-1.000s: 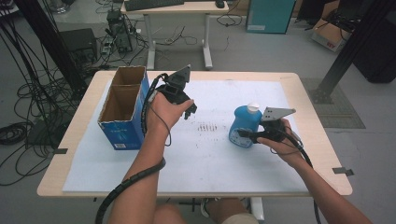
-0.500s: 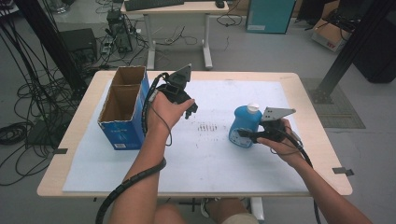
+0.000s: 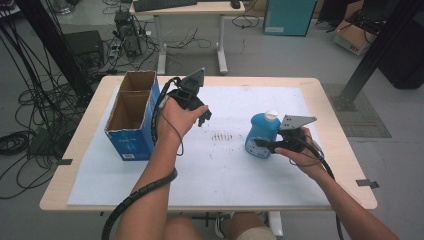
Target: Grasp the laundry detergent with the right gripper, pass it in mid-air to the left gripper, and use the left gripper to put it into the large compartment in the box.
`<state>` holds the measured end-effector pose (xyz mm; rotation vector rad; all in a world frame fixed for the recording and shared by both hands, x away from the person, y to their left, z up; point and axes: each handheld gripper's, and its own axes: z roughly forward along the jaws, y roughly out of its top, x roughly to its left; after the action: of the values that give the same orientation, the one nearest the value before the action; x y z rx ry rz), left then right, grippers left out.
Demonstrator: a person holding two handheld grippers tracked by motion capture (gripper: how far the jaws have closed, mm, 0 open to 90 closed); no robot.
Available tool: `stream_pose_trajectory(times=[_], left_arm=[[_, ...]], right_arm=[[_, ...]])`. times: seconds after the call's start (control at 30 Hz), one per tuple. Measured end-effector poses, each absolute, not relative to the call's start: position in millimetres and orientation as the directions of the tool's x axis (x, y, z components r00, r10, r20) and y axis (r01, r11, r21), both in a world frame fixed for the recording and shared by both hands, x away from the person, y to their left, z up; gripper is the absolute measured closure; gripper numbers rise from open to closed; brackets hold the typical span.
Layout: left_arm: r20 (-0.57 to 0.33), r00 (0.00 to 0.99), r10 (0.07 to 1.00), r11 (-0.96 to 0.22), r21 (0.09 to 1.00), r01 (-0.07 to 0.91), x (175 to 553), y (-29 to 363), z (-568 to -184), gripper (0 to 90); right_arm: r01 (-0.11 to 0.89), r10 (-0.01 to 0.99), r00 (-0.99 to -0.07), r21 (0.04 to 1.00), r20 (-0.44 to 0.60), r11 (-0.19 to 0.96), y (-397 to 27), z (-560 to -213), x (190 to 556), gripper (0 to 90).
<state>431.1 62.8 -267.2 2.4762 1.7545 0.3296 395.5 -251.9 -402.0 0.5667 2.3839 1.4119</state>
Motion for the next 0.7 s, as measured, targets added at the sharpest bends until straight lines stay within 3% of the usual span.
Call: stream_pose_trajectory(times=[0.7], left_arm=[[0.129,0.329,0.936,-0.349,0.198,0.916,428.9,56.1,-263.2,6.3]], right_arm=[[0.172,0.482,-0.873,0.884,-0.067,0.434,-252.1,-402.2,395.9,45.0]])
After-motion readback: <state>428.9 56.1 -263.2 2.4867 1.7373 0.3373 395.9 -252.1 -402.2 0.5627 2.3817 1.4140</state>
